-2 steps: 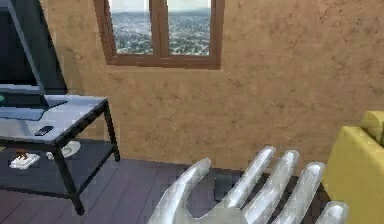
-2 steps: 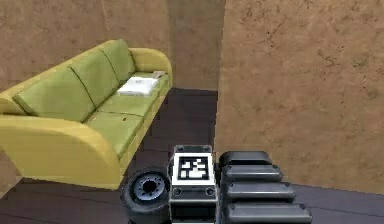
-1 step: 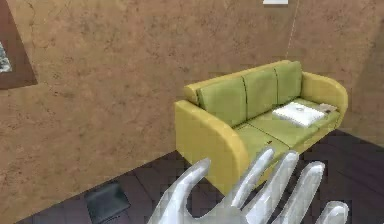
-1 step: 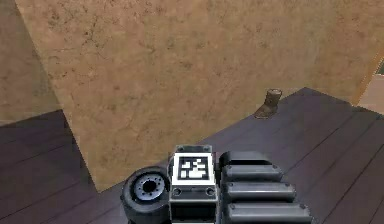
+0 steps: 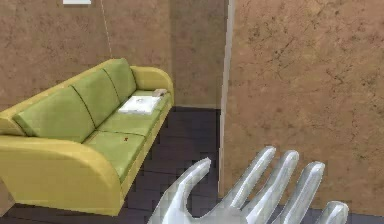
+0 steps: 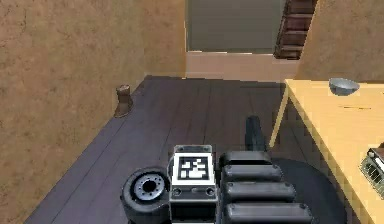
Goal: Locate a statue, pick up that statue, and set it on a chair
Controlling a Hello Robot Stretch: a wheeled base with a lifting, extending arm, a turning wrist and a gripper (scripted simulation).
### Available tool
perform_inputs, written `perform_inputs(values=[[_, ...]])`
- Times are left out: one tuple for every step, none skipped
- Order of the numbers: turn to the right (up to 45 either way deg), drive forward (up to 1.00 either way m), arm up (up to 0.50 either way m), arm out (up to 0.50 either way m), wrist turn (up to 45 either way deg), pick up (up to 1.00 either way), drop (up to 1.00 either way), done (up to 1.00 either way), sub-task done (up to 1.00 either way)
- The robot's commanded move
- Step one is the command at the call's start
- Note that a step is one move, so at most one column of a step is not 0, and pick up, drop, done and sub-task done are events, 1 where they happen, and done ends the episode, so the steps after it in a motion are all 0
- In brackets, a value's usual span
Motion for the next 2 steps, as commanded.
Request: perform_inputs(values=[[3.0, 0.0, 0.0, 0.0, 0.0, 0.0, 0.0, 0.0, 0.0], [-45.0, 0.0, 0.0, 0.0, 0.0, 0.0, 0.0, 0.0, 0.0]])
